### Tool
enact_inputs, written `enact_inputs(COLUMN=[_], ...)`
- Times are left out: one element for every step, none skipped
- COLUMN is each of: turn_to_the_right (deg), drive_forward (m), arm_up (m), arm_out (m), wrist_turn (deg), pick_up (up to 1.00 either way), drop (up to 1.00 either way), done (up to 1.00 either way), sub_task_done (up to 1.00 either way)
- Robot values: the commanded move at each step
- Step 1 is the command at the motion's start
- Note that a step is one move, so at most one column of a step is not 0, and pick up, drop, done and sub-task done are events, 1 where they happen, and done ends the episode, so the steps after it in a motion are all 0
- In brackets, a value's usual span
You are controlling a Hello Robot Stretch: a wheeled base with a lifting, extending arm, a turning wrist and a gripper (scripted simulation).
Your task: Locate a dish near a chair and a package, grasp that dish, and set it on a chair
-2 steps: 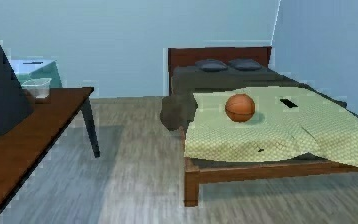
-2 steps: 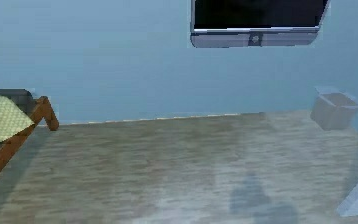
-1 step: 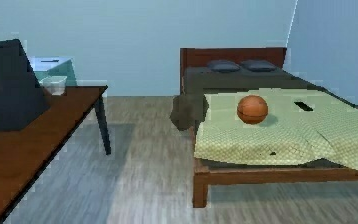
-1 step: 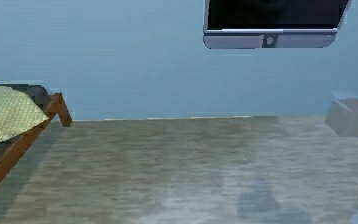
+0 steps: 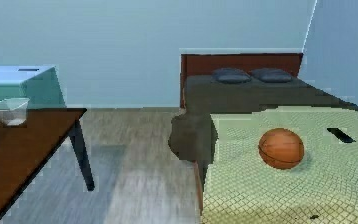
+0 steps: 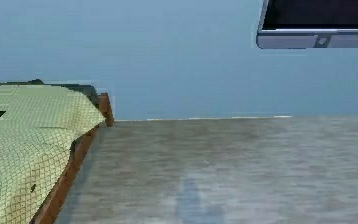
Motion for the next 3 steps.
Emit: enact_inputs(turn_to_the_right=[-45.0, -45.0, -39.0], drive_forward=[0.0, 0.0, 0.0], arm_up=[0.0, 0.0, 0.0], arm_out=[0.0, 0.0, 0.0], wrist_turn=[0.0, 0.0, 0.0], pick_up=[0.0, 0.0, 0.0], drop=[0.0, 0.0, 0.0], done=[0.0, 0.0, 0.0], sub_task_done=[0.0, 0.0, 0.0])
